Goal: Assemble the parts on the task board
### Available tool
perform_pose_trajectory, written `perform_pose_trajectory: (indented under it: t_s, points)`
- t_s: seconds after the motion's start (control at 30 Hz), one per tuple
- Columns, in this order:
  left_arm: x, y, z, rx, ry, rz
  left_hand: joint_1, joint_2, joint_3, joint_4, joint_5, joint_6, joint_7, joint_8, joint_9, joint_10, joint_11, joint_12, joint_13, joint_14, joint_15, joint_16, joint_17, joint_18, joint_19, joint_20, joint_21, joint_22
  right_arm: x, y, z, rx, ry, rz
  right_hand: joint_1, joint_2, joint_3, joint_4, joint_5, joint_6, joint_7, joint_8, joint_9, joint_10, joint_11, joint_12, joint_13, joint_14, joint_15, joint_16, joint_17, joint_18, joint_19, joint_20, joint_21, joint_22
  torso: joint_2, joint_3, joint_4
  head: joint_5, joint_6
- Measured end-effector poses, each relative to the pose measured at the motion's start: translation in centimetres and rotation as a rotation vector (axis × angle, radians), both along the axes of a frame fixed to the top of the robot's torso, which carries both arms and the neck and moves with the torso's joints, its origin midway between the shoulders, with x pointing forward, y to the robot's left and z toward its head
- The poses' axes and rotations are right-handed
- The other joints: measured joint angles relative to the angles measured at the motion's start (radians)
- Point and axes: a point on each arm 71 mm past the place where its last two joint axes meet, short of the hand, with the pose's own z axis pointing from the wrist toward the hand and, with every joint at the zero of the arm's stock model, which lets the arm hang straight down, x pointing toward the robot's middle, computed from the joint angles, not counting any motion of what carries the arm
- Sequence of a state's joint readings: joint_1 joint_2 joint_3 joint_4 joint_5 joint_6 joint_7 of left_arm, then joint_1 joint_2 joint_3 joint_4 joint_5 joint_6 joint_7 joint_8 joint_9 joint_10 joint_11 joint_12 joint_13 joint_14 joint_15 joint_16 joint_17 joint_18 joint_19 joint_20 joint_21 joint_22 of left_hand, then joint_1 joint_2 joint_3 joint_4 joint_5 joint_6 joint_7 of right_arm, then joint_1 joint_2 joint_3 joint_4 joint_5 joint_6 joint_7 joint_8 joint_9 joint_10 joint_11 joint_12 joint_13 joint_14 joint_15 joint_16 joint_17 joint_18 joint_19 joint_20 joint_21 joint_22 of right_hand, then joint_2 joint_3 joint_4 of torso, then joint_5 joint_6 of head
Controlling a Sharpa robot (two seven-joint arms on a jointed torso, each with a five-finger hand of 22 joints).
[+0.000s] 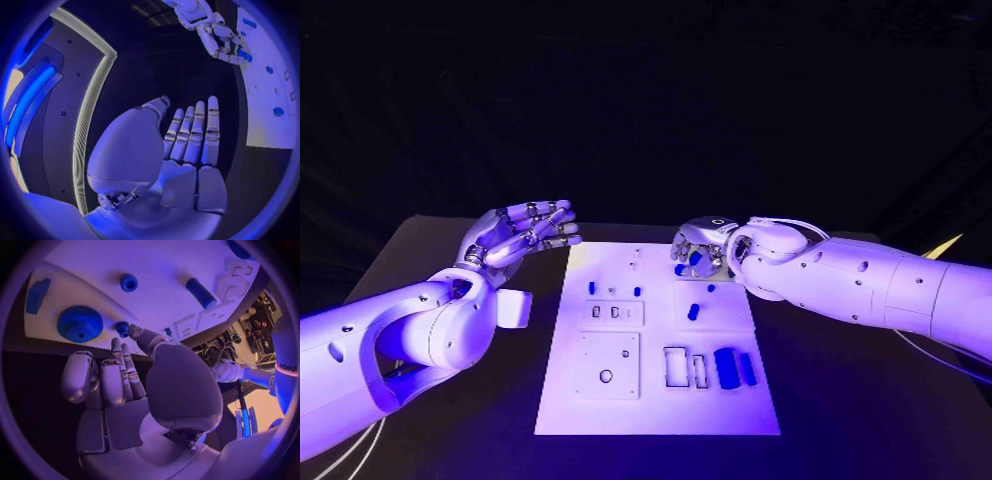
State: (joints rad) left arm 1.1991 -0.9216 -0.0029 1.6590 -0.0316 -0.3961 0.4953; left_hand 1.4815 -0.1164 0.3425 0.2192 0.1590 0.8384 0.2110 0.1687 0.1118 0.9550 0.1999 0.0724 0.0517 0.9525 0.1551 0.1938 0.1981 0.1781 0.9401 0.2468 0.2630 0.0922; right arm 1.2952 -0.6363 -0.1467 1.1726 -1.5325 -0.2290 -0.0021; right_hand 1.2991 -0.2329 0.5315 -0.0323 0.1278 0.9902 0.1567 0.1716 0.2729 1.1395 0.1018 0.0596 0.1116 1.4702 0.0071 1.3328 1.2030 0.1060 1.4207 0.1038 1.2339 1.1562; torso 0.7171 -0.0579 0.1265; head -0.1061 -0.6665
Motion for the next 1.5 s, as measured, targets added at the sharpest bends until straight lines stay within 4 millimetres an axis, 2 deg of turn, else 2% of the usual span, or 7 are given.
perform_pose_trajectory:
  t_s: [0.43, 0.5, 0.67, 0.77, 0.8, 0.87, 1.5]
  points:
    - [0.0, 0.0, 0.0, 0.001, 0.002, -0.001, 0.0, 0.0, 0.0, 0.0, 0.0, 0.0, 0.0, 0.0, 0.0, 0.0, 0.0, 0.0, 0.0, 0.0, 0.0, 0.0, 0.001, 0.0, 0.0, 0.0, 0.0, 0.0, 0.1, 0.0, -0.4, 0.003, 0.008, -0.006, 0.0, 0.0, 0.026, 0.026, 0.0, 0.018, -0.011, 0.002, 0.026, 0.015, -0.007, 0.0, 0.006, 0.0, 0.0, 0.019, 0.008, 0.0, 0.004, -0.001, 0.039, 0.047, 0.006, -0.0011, 0.0027, -0.001, 0.001]
    - [0.0, 0.1, 0.0, 0.001, 0.002, -0.001, 0.0, 0.0, 0.0, 0.0, 0.0, 0.0, 0.0, 0.0, 0.0, 0.0, 0.0, 0.0, 0.0, 0.0, 0.0, 0.0, 0.001, 0.0, 0.0, 0.0, 0.0, 0.0, 0.1, -0.1, -0.4, 0.002, 0.009, -0.008, 0.024, 0.024, 0.027, 0.026, 0.0, 0.039, -0.01, 0.003, 0.034, 0.036, -0.011, 0.0, 0.008, 0.0, 0.0, 0.022, 0.009, -0.016, 0.007, -0.004, 0.05, 0.064, 0.007, -0.0011, 0.0029, -0.002, 0.001]
    - [0.1, 0.1, 0.0, 0.001, 0.003, -0.001, 0.0, 0.0, 0.0, 0.0, 0.0, 0.0, 0.0, 0.0, 0.0, 0.0, 0.0, 0.0, 0.0, 0.0, 0.0, 0.0, 0.004, 0.0, 0.0, 0.0, 0.0, 0.0, 0.1, -0.1, -0.4, 0.004, 0.003, -0.009, 0.014, 0.041, 0.049, 0.023, 0.0, 0.062, -0.023, 0.032, 0.063, 0.065, -0.023, 0.0, 0.015, -0.011, -0.011, 0.031, 0.015, -0.015, 0.013, -0.011, 0.081, 0.11, 0.008, -0.0012, 0.0035, -0.002, 0.001]
    - [0.1, 0.1, 0.0, 0.002, 0.004, -0.001, 0.0, 0.0, 0.0, 0.0, 0.0, 0.0, 0.0, 0.0, 0.0, 0.0, 0.0, 0.0, 0.0, 0.0, 0.0, 0.0, 0.005, 0.0, 0.0, 0.0, 0.0, 0.001, 0.1, 0.0, -0.2, 0.014, -0.014, -0.008, 0.014, 0.041, 0.059, 0.012, 0.0, 0.072, -0.032, 0.034, 0.064, 0.085, -0.03, 0.0, 0.025, 0.003, -0.025, 0.034, 0.016, -0.017, 0.024, -0.021, 0.127, 0.14, 0.009, -0.0012, 0.004, -0.002, 0.001]
    - [0.1, 0.1, 0.0, 0.002, 0.004, -0.001, 0.0, 0.0, 0.0, 0.0, 0.0, 0.0, 0.0, 0.0, 0.0, 0.0, 0.0, 0.0, 0.0, 0.0, 0.0, 0.0, 0.005, 0.0, 0.0, 0.0, 0.0, 0.001, 0.0, 0.0, -0.2, 0.018, -0.021, -0.008, 0.014, 0.041, 0.06, 0.012, 0.0, 0.072, -0.032, 0.034, 0.07, 0.085, -0.031, 0.0, 0.025, 0.003, -0.026, 0.034, 0.016, -0.032, 0.026, -0.024, 0.138, 0.14, 0.009, -0.0012, 0.0045, -0.002, 0.001]
    - [0.1, 0.2, 0.0, 0.002, 0.005, 0.0, 0.0, 0.0, 0.0, 0.0, 0.0, 0.0, 0.0, 0.0, 0.0, 0.0, 0.0, 0.0, 0.0, 0.0, 0.0, 0.0, 0.005, 0.0, 0.0, 0.0, 0.0, 0.001, 0.0, 0.1, 0.0, 0.029, -0.039, -0.008, 0.014, 0.041, 0.065, 0.006, 0.0, 0.073, -0.034, 0.037, 0.087, 0.092, -0.034, 0.0, 0.026, -0.007, -0.036, 0.035, 0.016, -0.038, 0.027, -0.024, 0.165, 0.14, 0.01, -0.0014, 0.0052, -0.002, 0.002]
    - [0.2, 0.2, -0.1, 0.003, 0.007, 0.001, 0.0, 0.0, 0.0, 0.0, 0.0, 0.0, 0.0, 0.0, 0.0, 0.0, 0.0, 0.0, 0.0, -0.001, 0.0, 0.0, 0.006, 0.0, 0.0, 0.0, 0.0, 0.001, 0.9, 3.4, 1.3, 0.085, -0.195, -0.055, 0.014, 0.041, 0.07, 0.0, -0.001, 0.073, -0.034, 0.05, 0.104, 0.102, -0.038, 0.0, 0.031, -0.007, -0.036, 0.035, 0.015, -0.039, 0.032, -0.029, 0.201, 0.14, 0.012, -0.0044, 0.0105, -0.008, 0.012]
